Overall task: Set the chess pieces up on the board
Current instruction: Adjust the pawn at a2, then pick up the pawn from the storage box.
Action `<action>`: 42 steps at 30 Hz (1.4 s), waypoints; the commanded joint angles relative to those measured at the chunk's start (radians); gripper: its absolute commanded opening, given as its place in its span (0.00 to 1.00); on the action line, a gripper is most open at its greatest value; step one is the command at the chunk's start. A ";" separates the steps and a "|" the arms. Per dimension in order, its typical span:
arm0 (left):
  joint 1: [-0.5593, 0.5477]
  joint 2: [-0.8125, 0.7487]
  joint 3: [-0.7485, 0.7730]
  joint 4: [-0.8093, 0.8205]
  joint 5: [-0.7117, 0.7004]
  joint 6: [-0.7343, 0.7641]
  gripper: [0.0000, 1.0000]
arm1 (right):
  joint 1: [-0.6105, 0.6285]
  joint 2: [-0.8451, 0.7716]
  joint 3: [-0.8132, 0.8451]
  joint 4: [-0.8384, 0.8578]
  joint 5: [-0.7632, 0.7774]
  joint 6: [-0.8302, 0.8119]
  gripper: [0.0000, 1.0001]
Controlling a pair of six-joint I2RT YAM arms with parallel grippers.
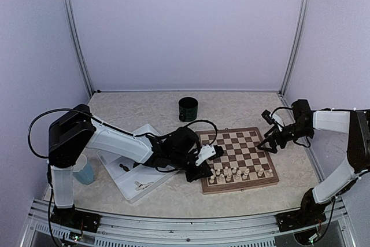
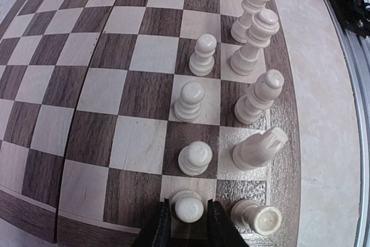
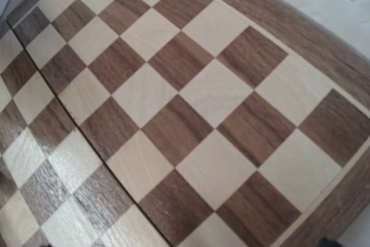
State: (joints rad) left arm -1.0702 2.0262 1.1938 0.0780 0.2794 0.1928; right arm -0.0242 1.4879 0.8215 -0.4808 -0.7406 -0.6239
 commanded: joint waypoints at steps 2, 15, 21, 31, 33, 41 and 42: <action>-0.011 -0.022 -0.018 -0.033 -0.032 0.016 0.31 | -0.005 0.004 0.024 -0.019 -0.024 -0.003 0.99; 0.011 -0.151 -0.042 -0.111 -0.164 0.012 0.50 | -0.005 -0.019 0.177 -0.086 -0.057 0.014 0.99; 0.017 -0.281 -0.021 -0.213 -0.234 -0.008 0.94 | -0.005 -0.037 0.383 -0.168 -0.061 0.025 0.99; 0.174 -0.527 0.103 -0.357 -0.543 -0.050 0.99 | 0.000 -0.058 0.663 -0.080 -0.014 0.189 0.99; 0.209 -0.567 0.062 -0.302 -0.541 -0.032 0.99 | 0.007 -0.051 0.675 -0.053 -0.082 0.193 0.99; 0.310 -0.624 0.113 -0.142 -0.937 -0.074 0.99 | 0.175 0.099 0.925 -0.151 0.012 0.165 0.99; 0.344 -0.617 0.115 -0.143 -0.965 -0.095 0.99 | 0.209 0.114 0.953 -0.165 0.047 0.127 0.99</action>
State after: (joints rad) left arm -0.8169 1.4254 1.2804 -0.1688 -0.4141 0.1532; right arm 0.0658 1.5364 1.6463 -0.5705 -0.7918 -0.4290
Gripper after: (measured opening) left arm 0.989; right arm 0.992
